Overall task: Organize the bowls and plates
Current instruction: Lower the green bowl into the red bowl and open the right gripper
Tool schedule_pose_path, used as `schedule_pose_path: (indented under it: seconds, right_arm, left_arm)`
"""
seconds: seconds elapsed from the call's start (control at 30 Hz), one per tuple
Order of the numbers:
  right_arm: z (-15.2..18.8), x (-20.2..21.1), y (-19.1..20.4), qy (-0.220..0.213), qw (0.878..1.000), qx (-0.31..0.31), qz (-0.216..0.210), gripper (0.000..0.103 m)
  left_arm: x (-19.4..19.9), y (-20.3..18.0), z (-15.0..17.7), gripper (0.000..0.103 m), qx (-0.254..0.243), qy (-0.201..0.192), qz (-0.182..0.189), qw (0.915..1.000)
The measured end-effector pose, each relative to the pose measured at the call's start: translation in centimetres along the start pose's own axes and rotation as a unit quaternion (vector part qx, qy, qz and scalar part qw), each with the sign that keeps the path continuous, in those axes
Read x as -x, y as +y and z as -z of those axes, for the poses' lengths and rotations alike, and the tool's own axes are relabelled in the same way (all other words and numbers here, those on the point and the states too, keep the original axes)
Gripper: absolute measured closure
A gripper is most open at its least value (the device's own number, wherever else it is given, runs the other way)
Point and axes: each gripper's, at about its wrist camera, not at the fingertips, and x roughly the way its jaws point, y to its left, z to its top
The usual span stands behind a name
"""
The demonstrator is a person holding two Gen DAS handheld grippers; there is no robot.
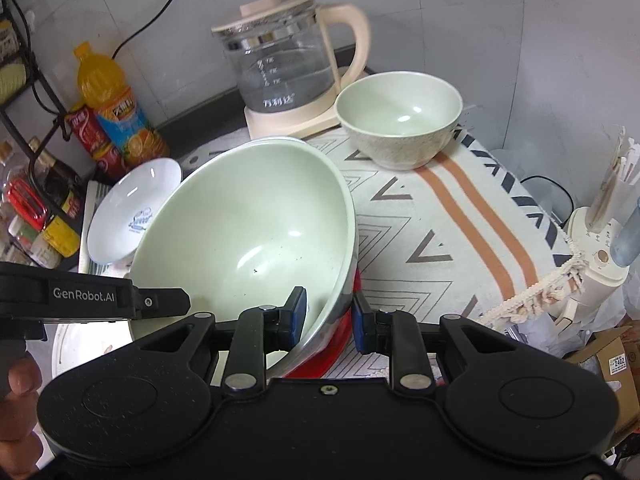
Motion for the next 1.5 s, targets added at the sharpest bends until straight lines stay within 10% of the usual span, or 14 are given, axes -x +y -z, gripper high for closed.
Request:
schedule_pose_path:
  seconds: [0.73, 1.5]
  right_arm:
    - [-0.4, -2.7, 0.9, 0.034, 0.999, -0.011, 0.019, 0.081]
    - [-0.5, -0.1, 0.9, -0.001, 0.997, -0.056, 0.047, 0.073]
  left_arm:
    - [-0.2, 1.4, -1.0, 0.088, 0.007, 0.022, 0.0, 0.9997]
    - [1.4, 2.5, -2.8, 0.048, -0.033, -0.011, 0.01, 0.9993]
